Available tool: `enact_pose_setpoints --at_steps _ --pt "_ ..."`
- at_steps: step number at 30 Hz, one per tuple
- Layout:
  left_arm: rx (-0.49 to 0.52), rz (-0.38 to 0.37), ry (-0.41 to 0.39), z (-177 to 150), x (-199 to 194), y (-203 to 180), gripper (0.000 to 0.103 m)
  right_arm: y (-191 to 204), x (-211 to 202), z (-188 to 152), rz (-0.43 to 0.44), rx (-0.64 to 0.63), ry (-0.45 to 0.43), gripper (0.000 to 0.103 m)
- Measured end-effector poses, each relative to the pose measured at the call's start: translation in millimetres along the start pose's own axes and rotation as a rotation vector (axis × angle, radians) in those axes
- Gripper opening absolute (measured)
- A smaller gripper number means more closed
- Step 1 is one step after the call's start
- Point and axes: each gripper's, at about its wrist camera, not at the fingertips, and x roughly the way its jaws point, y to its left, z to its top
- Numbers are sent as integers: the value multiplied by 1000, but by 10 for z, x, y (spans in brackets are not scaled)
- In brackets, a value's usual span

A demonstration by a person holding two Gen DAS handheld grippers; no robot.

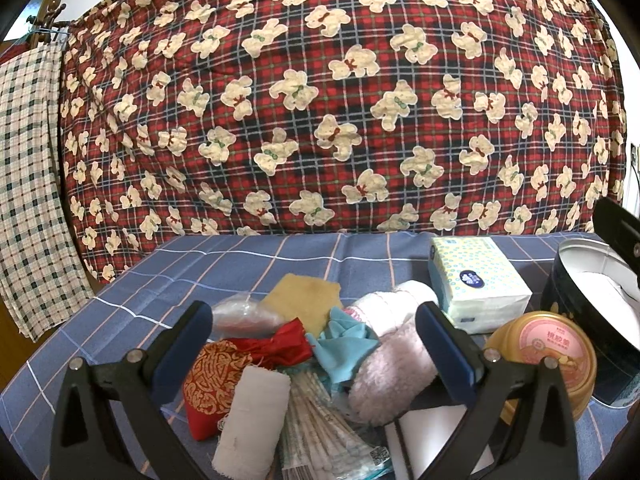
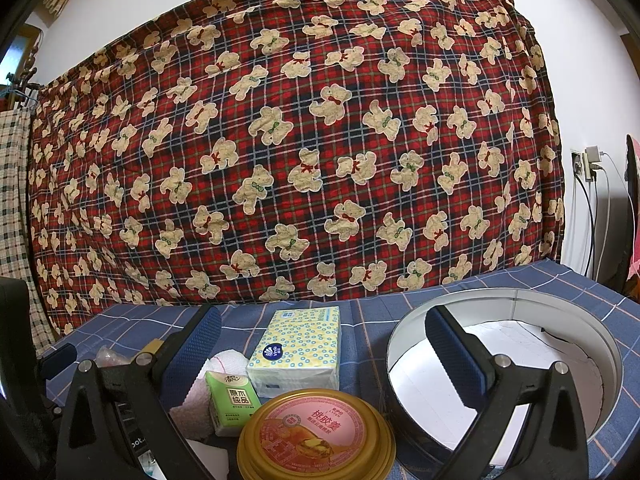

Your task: Organize soft objects

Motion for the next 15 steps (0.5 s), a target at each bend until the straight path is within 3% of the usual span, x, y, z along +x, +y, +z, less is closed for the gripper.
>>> enact_pose_setpoints --at_steps 15 --pt "-2 0 1 -2 -1 1 103 10 -5 0 1 -6 1 103"
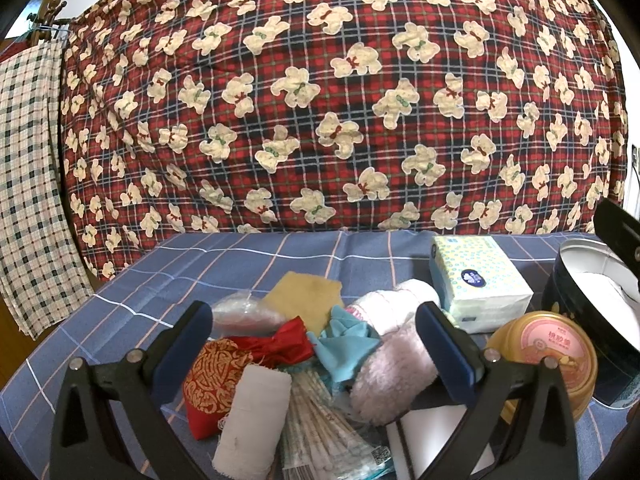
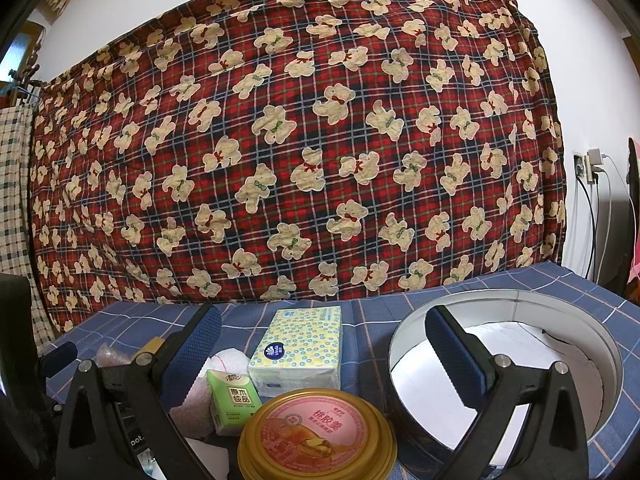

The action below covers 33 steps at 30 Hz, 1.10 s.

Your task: Organize soft objects

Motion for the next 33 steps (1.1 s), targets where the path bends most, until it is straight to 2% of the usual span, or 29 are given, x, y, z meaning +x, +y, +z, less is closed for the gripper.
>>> enact_pose_setpoints --at_steps 13,19,25,27,29,31,33 --pt "-4 1 10 -16 -20 2 103 24 -28 -10 18 -11 1 103" --pt "-5 5 31 -90 -66 41 103 109 -64 -65 73 -83 -7 103" --pt "-13 28 73 -147 -146 389 103 182 -132 -112 181 -132 37 102" --pt "-17 38 75 -171 -216 548 103 232 -133 -128 249 -150 66 99" --pt "-23 60 75 -203 -282 691 103 347 -136 -163 324 -189 104 84" --pt "-38 93 80 -222 -326 863 102 500 -116 -228 391 -247 163 73" --pt "-59 98 94 -245 -358 986 102 673 -63 -326 458 -311 243 67"
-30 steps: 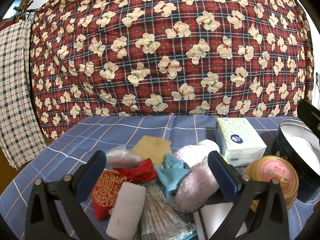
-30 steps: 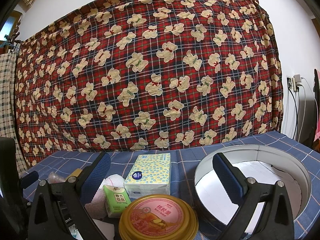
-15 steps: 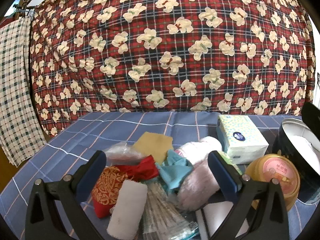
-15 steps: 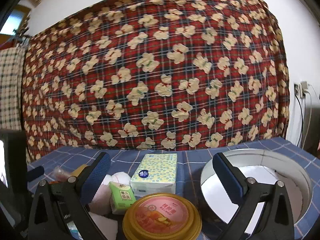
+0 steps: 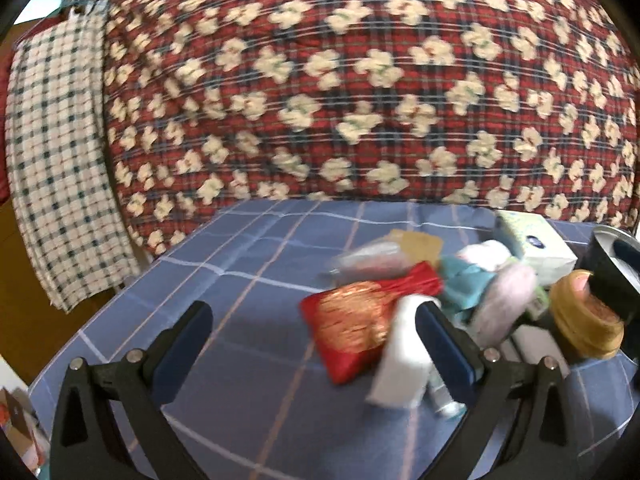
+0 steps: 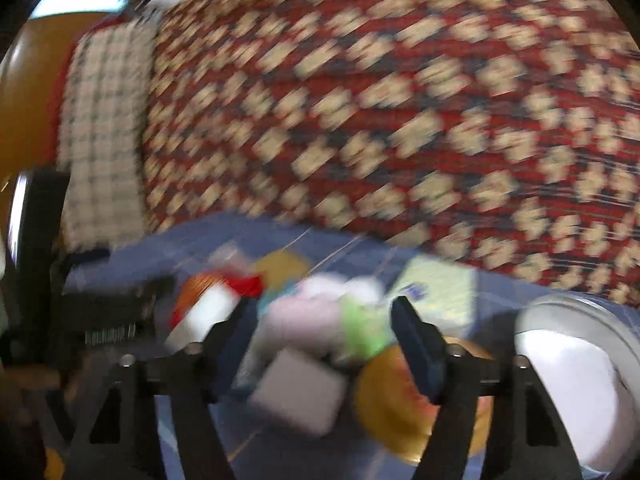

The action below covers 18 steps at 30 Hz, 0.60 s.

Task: Organize soft objects
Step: 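Grasp the white rolled towel with the left tool while the right tool grasps the white sponge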

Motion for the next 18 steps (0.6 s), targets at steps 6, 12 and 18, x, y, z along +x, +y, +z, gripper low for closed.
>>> enact_pose_setpoints --at_steps 6,12,18 --pt "-32 -53 49 -59 -16 200 99 367 289 -201 38 -132 185 67" --pt "11 -93 71 -69 -34 135 98 380 556 -310 14 -140 346 67" --pt "23 -146 106 -77 -23 59 89 436 549 -328 -65 -251 362 45"
